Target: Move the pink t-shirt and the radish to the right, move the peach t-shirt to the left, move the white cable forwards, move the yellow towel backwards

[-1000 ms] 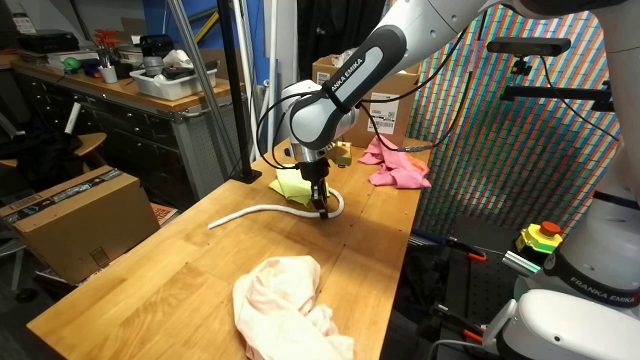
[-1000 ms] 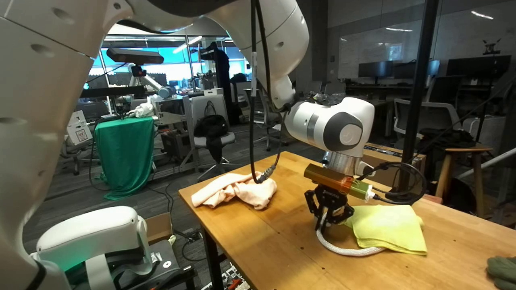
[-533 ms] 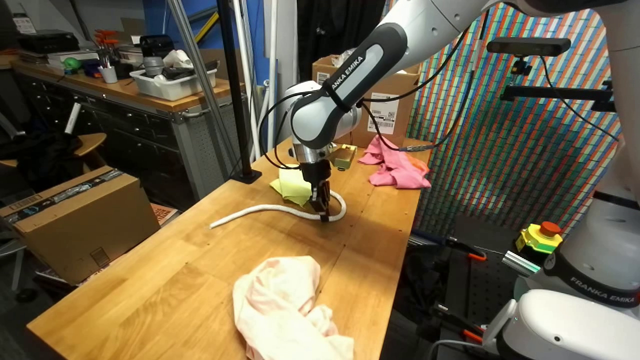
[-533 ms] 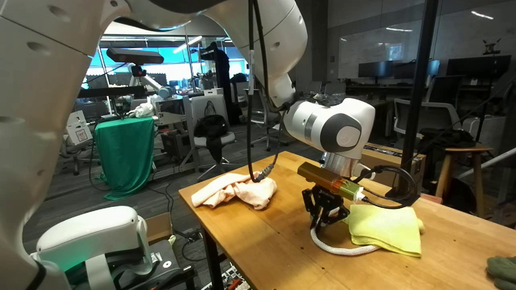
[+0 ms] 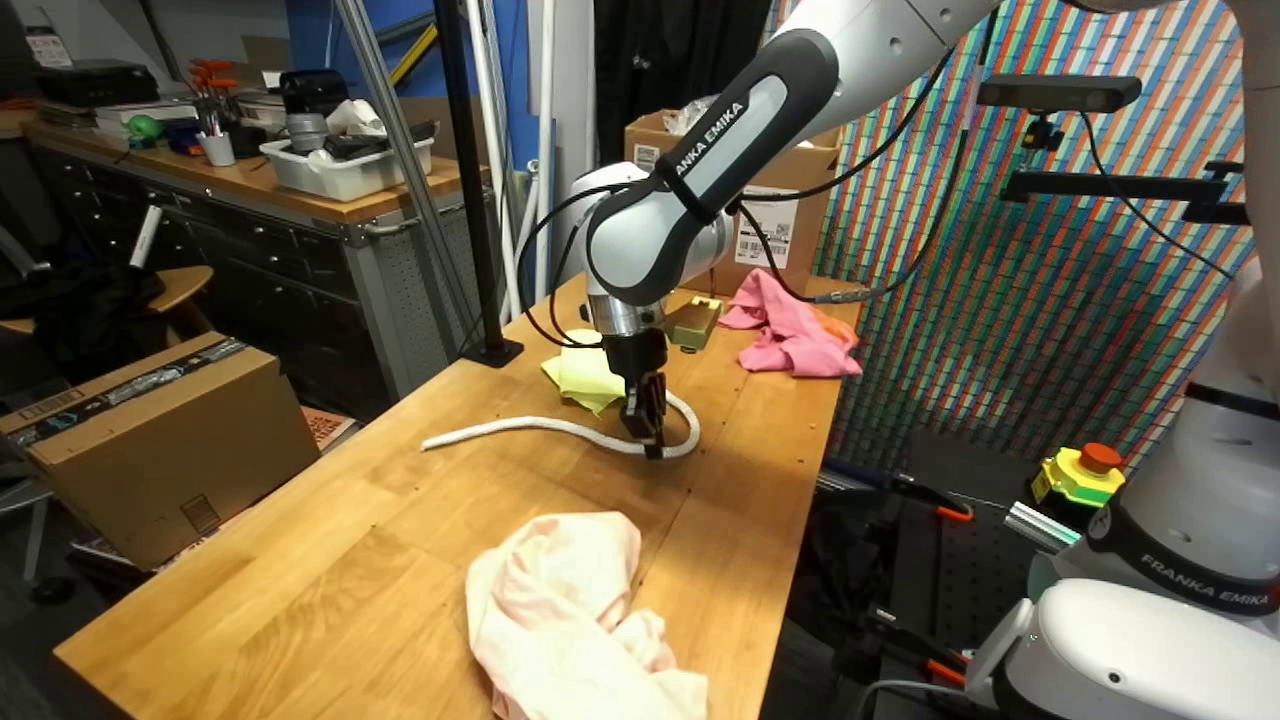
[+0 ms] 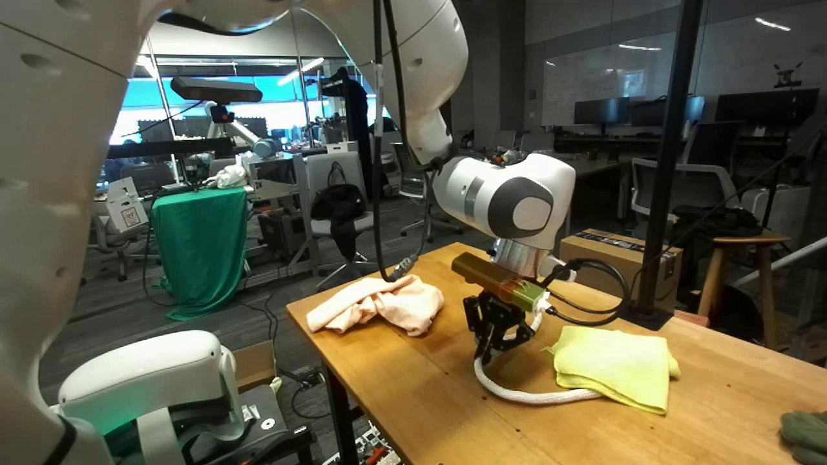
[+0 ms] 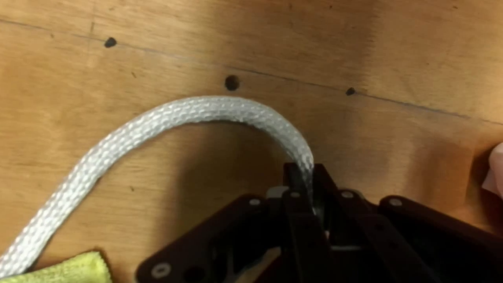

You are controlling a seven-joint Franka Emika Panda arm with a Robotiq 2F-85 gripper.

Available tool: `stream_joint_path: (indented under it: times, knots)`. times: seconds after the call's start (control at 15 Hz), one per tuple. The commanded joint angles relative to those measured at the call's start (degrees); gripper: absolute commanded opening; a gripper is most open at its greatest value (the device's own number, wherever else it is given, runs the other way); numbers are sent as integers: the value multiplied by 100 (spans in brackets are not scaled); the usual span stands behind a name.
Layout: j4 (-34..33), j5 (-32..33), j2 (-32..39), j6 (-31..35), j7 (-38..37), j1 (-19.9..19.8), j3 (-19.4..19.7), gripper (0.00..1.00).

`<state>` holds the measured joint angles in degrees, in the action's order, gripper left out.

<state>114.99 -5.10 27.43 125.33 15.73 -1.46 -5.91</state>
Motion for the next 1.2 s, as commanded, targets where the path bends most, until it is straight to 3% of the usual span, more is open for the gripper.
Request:
stream_joint_path:
  times: [0.0, 0.6, 1.13]
  knots:
    - [521, 11, -462, 89, -211, 178, -44, 5]
    - [961, 42, -688, 23, -443, 515, -98, 5]
    - [1014, 1, -740, -108, -322, 559, -203, 5]
